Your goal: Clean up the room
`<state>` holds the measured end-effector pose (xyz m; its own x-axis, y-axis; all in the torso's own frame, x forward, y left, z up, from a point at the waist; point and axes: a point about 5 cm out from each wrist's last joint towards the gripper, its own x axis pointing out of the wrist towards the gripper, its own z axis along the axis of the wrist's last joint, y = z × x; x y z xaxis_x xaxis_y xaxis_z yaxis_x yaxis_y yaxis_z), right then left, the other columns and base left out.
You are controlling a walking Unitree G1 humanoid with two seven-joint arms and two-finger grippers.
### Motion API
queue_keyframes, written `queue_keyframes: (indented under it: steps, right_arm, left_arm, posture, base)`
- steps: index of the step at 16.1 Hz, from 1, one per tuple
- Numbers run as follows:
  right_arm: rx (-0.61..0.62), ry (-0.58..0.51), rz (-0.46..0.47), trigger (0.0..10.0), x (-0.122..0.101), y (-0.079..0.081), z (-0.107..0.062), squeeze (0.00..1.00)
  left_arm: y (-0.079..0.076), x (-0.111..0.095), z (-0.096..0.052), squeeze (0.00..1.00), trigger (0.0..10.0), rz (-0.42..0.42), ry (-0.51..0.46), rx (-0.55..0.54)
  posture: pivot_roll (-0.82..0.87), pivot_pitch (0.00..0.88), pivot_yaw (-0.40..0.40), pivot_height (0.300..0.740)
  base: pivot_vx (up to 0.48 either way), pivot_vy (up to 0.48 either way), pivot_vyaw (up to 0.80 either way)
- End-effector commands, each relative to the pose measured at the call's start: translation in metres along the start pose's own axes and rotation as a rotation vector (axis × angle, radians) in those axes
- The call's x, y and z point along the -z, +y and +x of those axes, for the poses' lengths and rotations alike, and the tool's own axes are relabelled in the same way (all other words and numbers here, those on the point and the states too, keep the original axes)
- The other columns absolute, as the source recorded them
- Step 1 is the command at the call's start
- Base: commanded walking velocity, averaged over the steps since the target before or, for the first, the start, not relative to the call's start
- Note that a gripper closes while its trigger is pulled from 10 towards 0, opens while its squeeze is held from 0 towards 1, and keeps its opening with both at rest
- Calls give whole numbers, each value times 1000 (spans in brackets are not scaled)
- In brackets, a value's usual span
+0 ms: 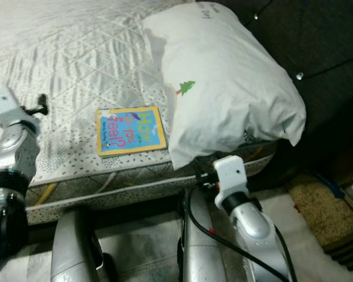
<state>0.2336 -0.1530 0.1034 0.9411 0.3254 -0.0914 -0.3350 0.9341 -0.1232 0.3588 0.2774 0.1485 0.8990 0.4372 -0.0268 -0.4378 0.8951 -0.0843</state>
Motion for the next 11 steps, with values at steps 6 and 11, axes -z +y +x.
queue_keyframes:
  steps: [6, 11]
  right_arm:
    - [110, -53, 51, 10000, -4, -11, 21, 0]
    - [180, -51, 106, 10000, -3, -15, 28, 0]
  left_arm:
    - [-21, 15, -70, 0, 10000, 251, -245, 206]
    - [-27, 50, -118, 0, 10000, 256, -134, 275]
  posture:
    - [-26, 72, -25, 505]
    - [-17, 69, -42, 560]
  base:
    - [0, 0, 0]
    - [0, 0, 0]
